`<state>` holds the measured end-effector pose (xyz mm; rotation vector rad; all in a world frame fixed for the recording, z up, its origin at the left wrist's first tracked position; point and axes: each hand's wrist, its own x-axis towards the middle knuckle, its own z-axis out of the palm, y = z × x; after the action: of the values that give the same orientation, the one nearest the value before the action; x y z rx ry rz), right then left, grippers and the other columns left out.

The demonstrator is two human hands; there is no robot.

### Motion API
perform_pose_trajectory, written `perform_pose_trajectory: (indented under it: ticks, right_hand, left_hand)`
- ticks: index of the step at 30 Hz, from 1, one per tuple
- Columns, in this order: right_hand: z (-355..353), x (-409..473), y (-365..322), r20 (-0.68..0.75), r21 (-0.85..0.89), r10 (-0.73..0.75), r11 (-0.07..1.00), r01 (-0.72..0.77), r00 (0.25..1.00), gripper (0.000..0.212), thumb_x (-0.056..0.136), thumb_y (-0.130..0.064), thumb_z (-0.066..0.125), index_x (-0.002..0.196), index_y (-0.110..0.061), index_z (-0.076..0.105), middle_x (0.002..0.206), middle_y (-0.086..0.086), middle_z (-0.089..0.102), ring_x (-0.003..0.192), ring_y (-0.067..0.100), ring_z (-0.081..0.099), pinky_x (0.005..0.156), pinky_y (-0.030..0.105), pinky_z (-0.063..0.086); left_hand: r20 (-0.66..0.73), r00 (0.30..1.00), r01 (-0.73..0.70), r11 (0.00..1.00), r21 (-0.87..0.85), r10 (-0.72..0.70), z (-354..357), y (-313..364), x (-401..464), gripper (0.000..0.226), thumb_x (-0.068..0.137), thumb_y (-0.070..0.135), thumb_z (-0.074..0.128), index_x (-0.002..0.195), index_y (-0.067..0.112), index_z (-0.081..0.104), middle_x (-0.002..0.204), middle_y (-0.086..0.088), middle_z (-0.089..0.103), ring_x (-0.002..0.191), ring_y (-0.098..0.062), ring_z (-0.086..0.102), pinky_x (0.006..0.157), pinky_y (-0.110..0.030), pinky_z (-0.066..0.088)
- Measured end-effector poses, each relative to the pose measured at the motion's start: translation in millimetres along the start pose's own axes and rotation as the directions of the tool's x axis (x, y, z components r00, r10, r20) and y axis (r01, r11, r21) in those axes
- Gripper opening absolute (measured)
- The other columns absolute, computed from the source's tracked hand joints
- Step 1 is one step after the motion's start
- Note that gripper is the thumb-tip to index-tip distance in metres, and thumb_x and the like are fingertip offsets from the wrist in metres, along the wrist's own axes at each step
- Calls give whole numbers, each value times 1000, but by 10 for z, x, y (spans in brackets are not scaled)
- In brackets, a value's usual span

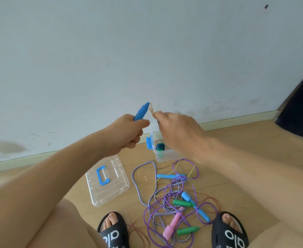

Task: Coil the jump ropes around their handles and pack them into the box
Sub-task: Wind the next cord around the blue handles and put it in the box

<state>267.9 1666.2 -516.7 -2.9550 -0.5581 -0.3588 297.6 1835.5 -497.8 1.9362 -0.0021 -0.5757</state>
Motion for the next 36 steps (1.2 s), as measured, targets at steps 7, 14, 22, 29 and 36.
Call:
perform_pose_trajectory:
  ticks: [7,14,22,29,36]
  right_hand:
    - [-99,-52,-222,110,-67,-225,970,233,968,14,92,-9,46,82,-17,39,76,0,43,63,27,46,46,32,17]
    - [-269,-64,-27,221,447,-147,894,33,964,35,91,-21,54,57,-27,46,55,-6,48,54,10,42,51,22,29]
    - [-366,-56,58,280,654,-119,750,-99,953,14,81,-25,76,69,-19,69,60,-9,63,55,1,51,54,17,40]
    - [-357,5,294,306,856,46,425,-296,951,27,85,-28,76,72,-12,58,56,-1,48,48,8,38,46,24,27]
    - [-50,-14,-15,276,886,302,289,-363,913,40,99,-32,54,68,-9,51,60,1,41,54,13,39,51,23,38]
  left_hand:
    - [-47,964,-110,556,824,260,-20,-238,97,31,97,37,51,80,13,45,74,-3,53,63,-20,50,53,-28,37]
    - [193,901,-309,264,914,388,-2,-193,-68,67,80,80,43,93,15,51,69,1,53,61,-22,55,58,-35,46]
    - [397,830,-468,102,878,392,11,-109,-181,44,90,71,35,93,29,45,69,6,51,66,-20,53,60,-29,34]
    - [389,727,-654,398,643,566,67,-72,-304,39,87,70,38,77,32,40,56,6,42,52,-13,43,51,-21,32]
    - [179,777,-601,626,497,604,20,-159,-274,57,86,68,34,72,13,43,58,9,35,53,-10,31,53,-24,30]
